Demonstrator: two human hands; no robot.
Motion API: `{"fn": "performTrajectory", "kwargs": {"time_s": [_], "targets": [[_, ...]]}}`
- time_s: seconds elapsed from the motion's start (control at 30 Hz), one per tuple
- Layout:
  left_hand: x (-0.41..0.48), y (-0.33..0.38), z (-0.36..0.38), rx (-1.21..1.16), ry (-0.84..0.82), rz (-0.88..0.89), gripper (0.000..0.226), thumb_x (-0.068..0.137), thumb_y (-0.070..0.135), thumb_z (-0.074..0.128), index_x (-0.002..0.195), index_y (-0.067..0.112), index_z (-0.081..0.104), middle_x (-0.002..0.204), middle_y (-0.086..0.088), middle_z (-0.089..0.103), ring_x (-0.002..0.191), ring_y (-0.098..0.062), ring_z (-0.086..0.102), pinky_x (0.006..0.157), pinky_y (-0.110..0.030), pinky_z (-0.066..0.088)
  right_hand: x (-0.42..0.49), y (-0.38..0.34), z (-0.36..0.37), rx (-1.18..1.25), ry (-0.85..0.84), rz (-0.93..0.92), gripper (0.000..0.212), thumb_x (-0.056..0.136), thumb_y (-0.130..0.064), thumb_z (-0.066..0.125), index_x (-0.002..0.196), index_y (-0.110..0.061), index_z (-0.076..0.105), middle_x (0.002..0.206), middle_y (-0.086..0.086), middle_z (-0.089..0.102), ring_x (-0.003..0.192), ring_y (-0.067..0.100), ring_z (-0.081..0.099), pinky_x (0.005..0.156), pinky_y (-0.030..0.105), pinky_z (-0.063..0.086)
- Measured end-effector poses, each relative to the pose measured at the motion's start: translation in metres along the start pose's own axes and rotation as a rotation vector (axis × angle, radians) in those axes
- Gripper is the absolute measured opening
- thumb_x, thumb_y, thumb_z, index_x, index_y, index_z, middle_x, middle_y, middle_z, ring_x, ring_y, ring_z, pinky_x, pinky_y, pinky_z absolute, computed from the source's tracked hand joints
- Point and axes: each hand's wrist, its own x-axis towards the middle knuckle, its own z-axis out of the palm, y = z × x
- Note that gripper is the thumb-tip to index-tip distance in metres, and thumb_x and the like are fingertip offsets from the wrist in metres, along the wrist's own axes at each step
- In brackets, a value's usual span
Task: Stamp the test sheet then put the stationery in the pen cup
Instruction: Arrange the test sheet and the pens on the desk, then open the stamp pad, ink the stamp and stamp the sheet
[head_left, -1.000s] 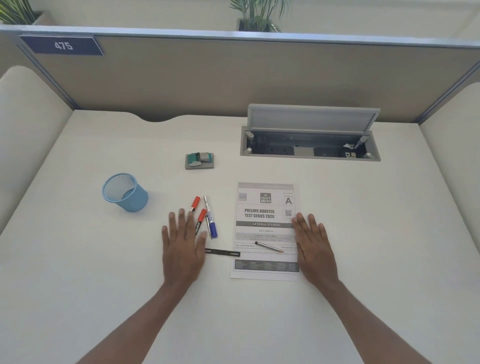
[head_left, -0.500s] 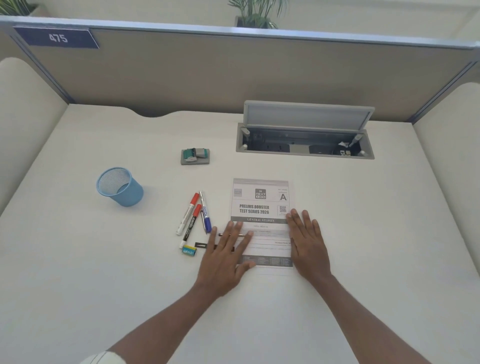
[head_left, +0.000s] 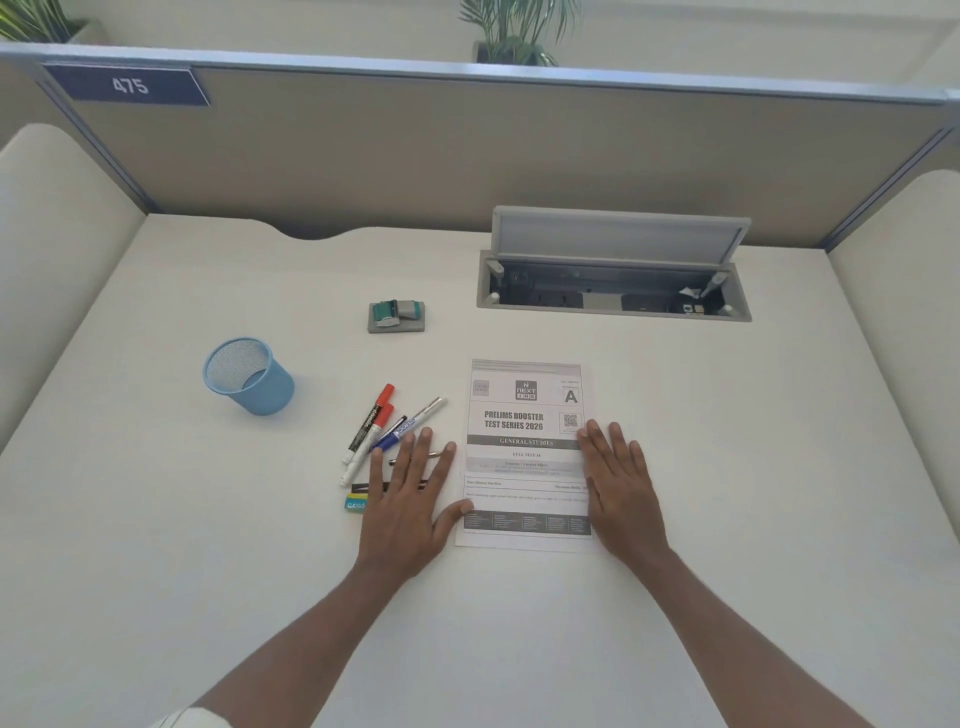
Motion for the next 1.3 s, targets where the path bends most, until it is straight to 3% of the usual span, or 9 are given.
{"fn": "performTrajectory", "kwargs": {"time_s": [0.3, 0.53, 0.73, 0.87, 1.0, 1.13, 1.2, 1.3], "targets": [[0.033, -0.006, -0.014, 0.016, -0.006, 0.091, 0.085, 0.104, 0.08, 0.035, 0.17, 0.027, 0.034, 0.182, -0.002, 0.02, 0.17, -0.029, 0.018, 0.131, -0.067, 0.021, 0.001, 0.002, 0.002, -0.023, -0.021, 0.005, 0.062, 0.107, -0.017, 0.032, 0.169, -0.019, 0.026, 0.177, -0.005, 0.019, 0.166, 0.023, 0.009, 0.134, 0.052, 0.014], [0.057, -0.025, -0.022, 0.014, -0.091, -0.065, 0.088, 0.103, 0.08, 0.031, 0.174, 0.03, 0.018, 0.184, -0.001, 0.003, 0.171, -0.027, 0.004, 0.133, -0.064, 0.014, 0.0, 0.001, 0.001, -0.031, -0.022, 0.003, 0.062, 0.107, -0.016, 0.032, 0.169, -0.019, 0.025, 0.177, -0.005, 0.019, 0.166, 0.022, 0.008, 0.134, 0.052, 0.014], [0.053, -0.023, -0.028, -0.048, -0.058, -0.079, 0.088, 0.103, 0.08, 0.025, 0.173, 0.027, 0.022, 0.184, 0.0, 0.006, 0.171, -0.025, 0.003, 0.136, -0.057, 0.014, 0.002, -0.003, -0.004, 0.036, -0.046, 0.02, 0.059, 0.109, -0.028, 0.026, 0.168, -0.023, 0.024, 0.177, -0.008, 0.019, 0.167, 0.022, 0.008, 0.135, 0.049, 0.01], [0.066, -0.03, -0.042, -0.196, 0.084, -0.073, 0.075, 0.107, 0.067, 0.043, 0.165, 0.019, 0.044, 0.18, -0.008, 0.025, 0.169, -0.027, 0.019, 0.136, -0.053, 0.024, 0.014, -0.014, -0.015, 0.117, 0.059, 0.057, 0.067, 0.107, -0.048, 0.041, 0.165, -0.017, 0.036, 0.175, -0.002, 0.026, 0.166, 0.026, 0.013, 0.135, 0.049, 0.011], [0.096, -0.06, -0.062, -0.318, 0.211, -0.179, 0.054, 0.104, 0.041, 0.067, 0.15, 0.013, 0.061, 0.161, -0.009, 0.057, 0.154, -0.029, 0.05, 0.125, -0.051, 0.044, 0.071, -0.044, -0.027, 0.142, 0.173, -0.005, 0.059, 0.1, -0.045, 0.06, 0.147, -0.008, 0.061, 0.154, 0.01, 0.059, 0.146, 0.031, 0.052, 0.125, 0.054, 0.035], [0.136, -0.098, -0.079, -0.339, 0.064, -0.247, 0.059, 0.101, 0.035, 0.073, 0.152, 0.01, 0.057, 0.153, -0.01, 0.061, 0.144, -0.031, 0.057, 0.118, -0.046, 0.05, 0.146, -0.095, -0.031, 0.201, 0.083, -0.064, 0.048, 0.098, -0.033, 0.076, 0.14, -0.01, 0.066, 0.142, 0.008, 0.068, 0.133, 0.031, 0.062, 0.116, 0.048, 0.045], [0.158, -0.112, -0.082, -0.301, -0.051, -0.217, 0.068, 0.1, 0.038, 0.074, 0.157, 0.01, 0.05, 0.159, -0.01, 0.055, 0.148, -0.03, 0.052, 0.12, -0.047, 0.047, 0.18, -0.125, -0.028, 0.196, 0.001, -0.111, 0.05, 0.098, -0.031, 0.076, 0.142, -0.011, 0.065, 0.145, 0.007, 0.067, 0.135, 0.03, 0.06, 0.117, 0.045, 0.044], [0.19, -0.128, -0.082, -0.309, -0.089, -0.248, 0.076, 0.099, 0.038, 0.076, 0.162, 0.012, 0.043, 0.166, -0.008, 0.047, 0.155, -0.028, 0.044, 0.124, -0.047, 0.043, 0.22, -0.163, -0.018, 0.199, -0.097, -0.145, 0.055, 0.101, -0.032, 0.071, 0.151, -0.015, 0.057, 0.154, 0.004, 0.06, 0.143, 0.026, 0.053, 0.12, 0.039, 0.039]]}}
